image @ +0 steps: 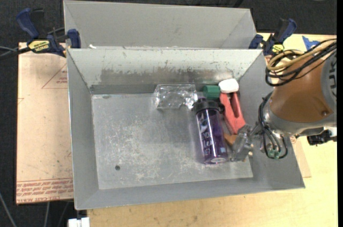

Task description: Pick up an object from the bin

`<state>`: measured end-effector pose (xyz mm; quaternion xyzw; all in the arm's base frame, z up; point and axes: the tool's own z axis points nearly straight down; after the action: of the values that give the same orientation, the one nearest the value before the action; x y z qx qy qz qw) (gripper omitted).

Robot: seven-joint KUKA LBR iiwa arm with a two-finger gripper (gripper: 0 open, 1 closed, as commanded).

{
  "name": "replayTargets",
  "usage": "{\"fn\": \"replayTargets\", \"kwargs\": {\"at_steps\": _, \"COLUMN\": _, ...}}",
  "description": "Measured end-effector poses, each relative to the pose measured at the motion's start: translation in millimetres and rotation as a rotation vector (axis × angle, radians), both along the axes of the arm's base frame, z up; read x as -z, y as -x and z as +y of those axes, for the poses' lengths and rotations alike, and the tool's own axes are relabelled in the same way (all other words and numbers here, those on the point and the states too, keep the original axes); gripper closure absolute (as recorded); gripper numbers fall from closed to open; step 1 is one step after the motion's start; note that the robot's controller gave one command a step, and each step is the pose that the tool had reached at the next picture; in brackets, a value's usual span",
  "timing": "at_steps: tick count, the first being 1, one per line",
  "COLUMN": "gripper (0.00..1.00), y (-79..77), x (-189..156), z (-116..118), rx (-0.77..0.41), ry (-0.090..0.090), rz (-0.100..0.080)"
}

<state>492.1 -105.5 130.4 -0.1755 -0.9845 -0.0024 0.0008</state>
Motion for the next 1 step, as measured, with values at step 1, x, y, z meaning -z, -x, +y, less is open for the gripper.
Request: {"fn": "replayTargets", "kwargs": {"at_steps": 1, "gripper": 1.00, "y": 0.0, "x": -2.1, "z": 0.1, "rx": 0.000, "ry": 0.000, "rz": 0.000}}
